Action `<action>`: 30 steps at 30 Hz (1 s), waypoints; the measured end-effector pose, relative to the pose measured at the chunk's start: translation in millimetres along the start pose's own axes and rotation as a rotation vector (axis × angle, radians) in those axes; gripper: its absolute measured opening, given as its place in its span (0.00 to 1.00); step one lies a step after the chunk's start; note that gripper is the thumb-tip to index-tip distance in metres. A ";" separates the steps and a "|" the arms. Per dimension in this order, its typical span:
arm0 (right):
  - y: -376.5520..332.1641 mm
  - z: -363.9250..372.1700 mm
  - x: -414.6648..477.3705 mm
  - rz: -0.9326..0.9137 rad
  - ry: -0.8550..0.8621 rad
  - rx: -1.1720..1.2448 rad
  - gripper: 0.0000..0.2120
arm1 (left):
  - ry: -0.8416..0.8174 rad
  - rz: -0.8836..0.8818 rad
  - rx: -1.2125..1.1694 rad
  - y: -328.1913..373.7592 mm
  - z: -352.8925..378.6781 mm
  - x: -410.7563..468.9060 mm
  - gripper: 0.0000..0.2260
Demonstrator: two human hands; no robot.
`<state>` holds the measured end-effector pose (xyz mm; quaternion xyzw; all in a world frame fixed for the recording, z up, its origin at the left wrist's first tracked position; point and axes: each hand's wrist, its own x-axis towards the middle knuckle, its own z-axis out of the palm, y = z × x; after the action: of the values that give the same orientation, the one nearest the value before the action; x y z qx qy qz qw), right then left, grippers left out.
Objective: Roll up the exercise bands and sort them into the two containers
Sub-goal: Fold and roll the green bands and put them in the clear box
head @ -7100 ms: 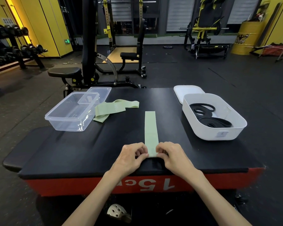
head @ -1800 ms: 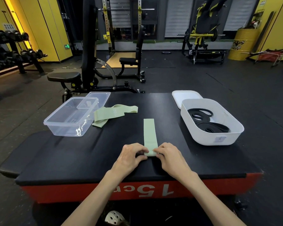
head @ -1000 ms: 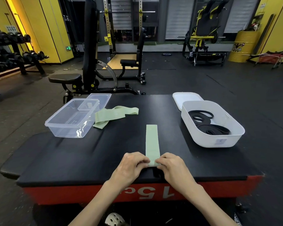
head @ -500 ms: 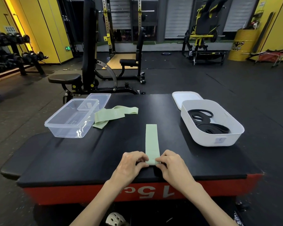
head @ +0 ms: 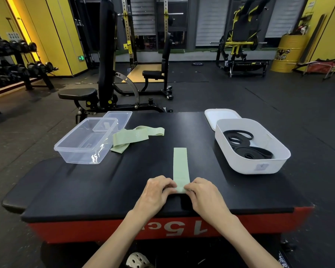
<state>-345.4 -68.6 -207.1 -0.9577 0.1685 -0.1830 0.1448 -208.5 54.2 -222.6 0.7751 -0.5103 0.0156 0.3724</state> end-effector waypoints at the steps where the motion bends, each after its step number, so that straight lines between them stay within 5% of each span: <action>1: 0.0 -0.5 0.5 0.005 -0.009 0.007 0.08 | 0.013 -0.012 -0.010 0.5 0.6 -0.6 0.03; 20: 1.9 -6.9 17.4 0.047 -0.082 0.001 0.10 | 0.029 0.142 0.003 5.3 -2.4 4.8 0.02; 30: 6.4 0.4 15.4 -0.005 0.025 0.046 0.08 | 0.021 0.091 -0.018 -3.1 -0.6 6.7 0.07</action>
<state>-333.5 -80.0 -205.0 -0.9522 0.1635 -0.1991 0.1642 -202.5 50.0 -221.2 0.7475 -0.5411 0.0362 0.3836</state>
